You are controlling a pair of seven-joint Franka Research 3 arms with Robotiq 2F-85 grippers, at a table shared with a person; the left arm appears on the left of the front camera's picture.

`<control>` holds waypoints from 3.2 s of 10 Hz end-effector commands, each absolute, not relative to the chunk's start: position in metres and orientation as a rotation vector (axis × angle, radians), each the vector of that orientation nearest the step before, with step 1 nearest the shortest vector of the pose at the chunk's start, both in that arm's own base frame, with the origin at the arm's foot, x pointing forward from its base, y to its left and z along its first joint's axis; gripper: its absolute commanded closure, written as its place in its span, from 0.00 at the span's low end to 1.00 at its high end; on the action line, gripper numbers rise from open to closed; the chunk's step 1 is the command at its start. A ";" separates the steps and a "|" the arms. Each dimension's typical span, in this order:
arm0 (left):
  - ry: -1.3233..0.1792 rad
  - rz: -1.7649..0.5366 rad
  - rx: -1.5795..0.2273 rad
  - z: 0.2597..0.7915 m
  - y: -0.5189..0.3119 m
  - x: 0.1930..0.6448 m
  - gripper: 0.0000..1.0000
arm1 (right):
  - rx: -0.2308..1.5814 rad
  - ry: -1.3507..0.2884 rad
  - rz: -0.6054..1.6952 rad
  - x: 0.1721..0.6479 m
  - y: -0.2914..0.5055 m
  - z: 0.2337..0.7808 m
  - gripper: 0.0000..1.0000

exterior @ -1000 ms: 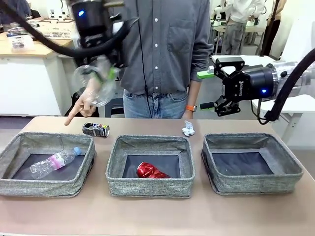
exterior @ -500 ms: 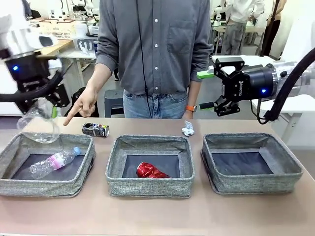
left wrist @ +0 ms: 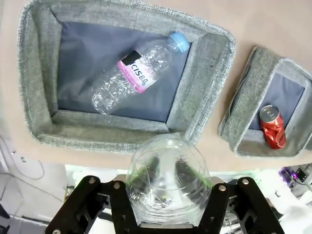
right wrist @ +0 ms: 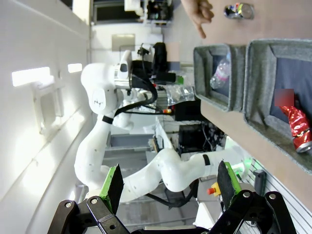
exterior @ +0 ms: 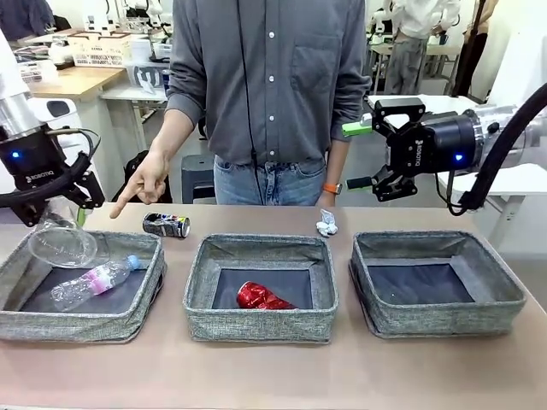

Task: Sort the waste into the appropriate baskets.
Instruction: Place the picked waste into the Fabric basket indicated by the person, then pick up the waste item pointed out by the person.

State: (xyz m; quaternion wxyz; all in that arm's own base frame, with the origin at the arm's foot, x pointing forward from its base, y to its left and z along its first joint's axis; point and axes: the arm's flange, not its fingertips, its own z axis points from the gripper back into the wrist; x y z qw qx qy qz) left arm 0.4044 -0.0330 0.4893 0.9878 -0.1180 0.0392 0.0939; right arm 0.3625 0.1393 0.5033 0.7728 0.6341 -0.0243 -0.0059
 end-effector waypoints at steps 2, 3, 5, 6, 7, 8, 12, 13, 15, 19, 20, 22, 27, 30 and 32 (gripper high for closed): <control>0.082 0.197 -0.254 0.487 -0.037 0.406 0.77 | 1.391 -0.060 0.001 0.364 0.139 0.503 0.00; 0.087 0.211 -0.243 0.486 -0.039 0.407 0.20 | 1.391 -0.060 0.001 0.364 0.139 0.503 0.00; 0.086 0.201 -0.213 0.490 -0.041 0.409 0.00 | 1.391 -0.060 0.001 0.364 0.139 0.503 0.00; 0.080 0.202 -0.211 0.491 -0.042 0.410 0.18 | 1.391 -0.060 0.001 0.364 0.139 0.503 0.00; 0.078 0.202 -0.207 0.490 -0.041 0.410 0.00 | 1.391 -0.060 0.001 0.364 0.139 0.503 0.00; 0.069 0.208 -0.205 0.489 -0.036 0.410 0.00 | 1.391 -0.060 0.001 0.364 0.139 0.503 0.00; 0.021 0.236 -0.220 0.494 -0.035 0.407 0.00 | 1.391 -0.060 0.001 0.364 0.139 0.503 0.00; 0.022 0.234 -0.222 0.494 -0.036 0.406 0.00 | 1.391 -0.060 0.001 0.364 0.139 0.503 0.00; 0.024 0.200 -0.242 0.497 -0.039 0.405 0.00 | 1.391 -0.060 0.001 0.364 0.139 0.503 0.00; 0.104 -0.360 -1.211 0.532 -0.073 0.400 0.00 | 1.391 -0.060 0.001 0.364 0.139 0.503 0.00; 0.070 -0.492 -1.483 0.534 -0.068 0.398 0.00 | 1.391 -0.060 0.001 0.364 0.139 0.503 0.00; -0.039 -0.336 -1.724 0.529 -0.062 0.388 0.00 | 1.391 -0.060 0.001 0.364 0.139 0.503 0.00; -0.123 -0.228 -1.193 0.548 -0.073 0.394 0.00 | 1.391 -0.060 0.001 0.364 0.139 0.503 0.00; -0.123 -0.228 -1.193 0.548 -0.073 0.394 0.00 | 1.391 -0.060 0.001 0.364 0.139 0.503 0.00; -0.123 -0.228 -1.193 0.548 -0.073 0.394 0.00 | 1.391 -0.060 0.001 0.364 0.139 0.503 0.00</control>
